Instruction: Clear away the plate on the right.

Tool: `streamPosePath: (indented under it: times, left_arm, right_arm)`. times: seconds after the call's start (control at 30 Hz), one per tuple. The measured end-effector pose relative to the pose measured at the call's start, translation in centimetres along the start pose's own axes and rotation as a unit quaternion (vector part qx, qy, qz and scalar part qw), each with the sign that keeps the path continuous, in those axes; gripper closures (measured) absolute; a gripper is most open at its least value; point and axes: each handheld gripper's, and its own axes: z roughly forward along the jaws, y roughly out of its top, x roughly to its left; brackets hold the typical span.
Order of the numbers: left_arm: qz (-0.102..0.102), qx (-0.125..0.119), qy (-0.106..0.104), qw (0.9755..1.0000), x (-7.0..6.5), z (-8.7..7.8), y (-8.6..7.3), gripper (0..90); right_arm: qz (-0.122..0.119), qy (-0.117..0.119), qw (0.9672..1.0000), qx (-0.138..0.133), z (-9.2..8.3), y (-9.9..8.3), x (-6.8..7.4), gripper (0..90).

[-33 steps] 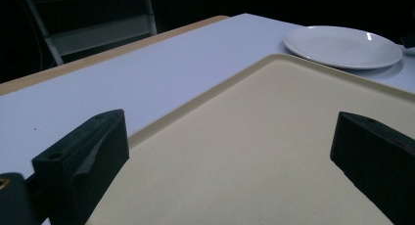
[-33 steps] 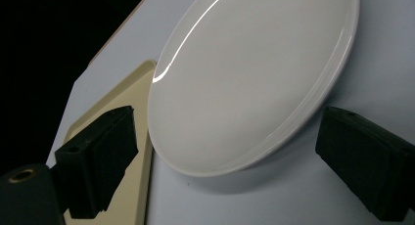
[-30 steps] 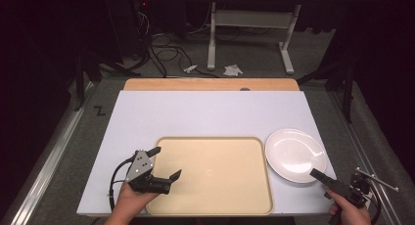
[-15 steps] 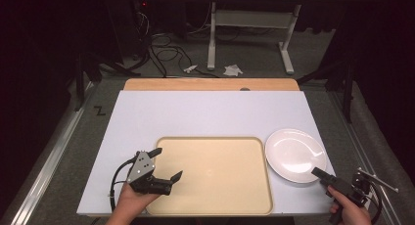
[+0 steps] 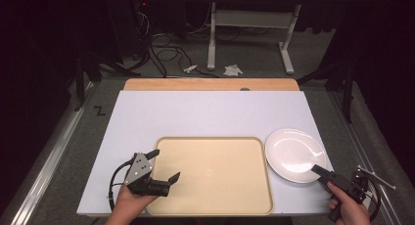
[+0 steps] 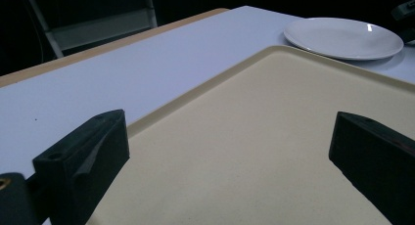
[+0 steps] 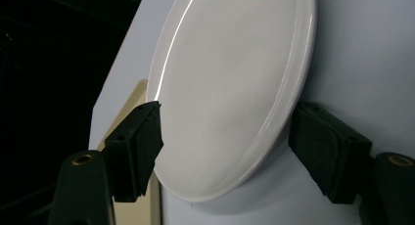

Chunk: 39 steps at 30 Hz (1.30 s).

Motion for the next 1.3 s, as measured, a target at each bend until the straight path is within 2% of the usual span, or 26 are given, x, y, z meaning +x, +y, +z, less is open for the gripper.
streamPosePath:
  times: [0.1, 0.37, 0.47, 0.63, 0.8, 1.03, 1.1, 1.3]
  left_arm:
    - [-0.003, 0.001, 0.001, 1.0000, 0.1, -0.2, -0.1, 2.5]
    - [-0.004, 0.001, 0.002, 1.0000, 0.0, -0.4, -0.2, 2.6]
    - [-0.004, 0.002, 0.002, 1.0000, 0.0, -0.4, -0.2, 2.6]
    - [-0.003, 0.002, 0.002, 1.0000, 0.0, -0.5, -0.2, 2.6]
    - [-0.001, 0.002, -0.001, 1.0000, -0.1, -0.5, -0.2, 2.6]
    - [-0.001, 0.002, -0.002, 1.0000, -0.1, -0.5, -0.2, 2.6]
    - [-0.001, 0.003, -0.003, 1.0000, -0.1, -0.4, -0.2, 2.7]
    - [0.002, 0.005, -0.003, 1.0000, -0.2, -0.4, -0.2, 2.6]
  right_arm:
    - [0.006, 0.001, 1.0000, -0.005, 0.2, 0.2, -0.1, 33.7]
    - [-0.010, -0.007, 0.9999, -0.007, 0.4, 0.4, -0.3, 40.9]
    - [-0.028, -0.017, 0.9995, 0.000, 0.4, 0.5, -0.3, 46.5]
    - [-0.020, -0.015, 0.9997, -0.001, 0.2, 0.5, -0.8, 55.4]
    - [-0.030, -0.030, 0.9991, 0.003, 0.2, 0.6, -0.7, 61.9]
    - [-0.022, -0.043, 0.9988, 0.005, 0.2, 0.7, -1.1, 76.6]
    - [-0.014, -0.036, 0.9992, 0.006, 0.1, 0.8, -1.4, 79.5]
    - [0.001, -0.030, 0.9995, 0.003, 0.2, 0.8, -1.7, 82.3]
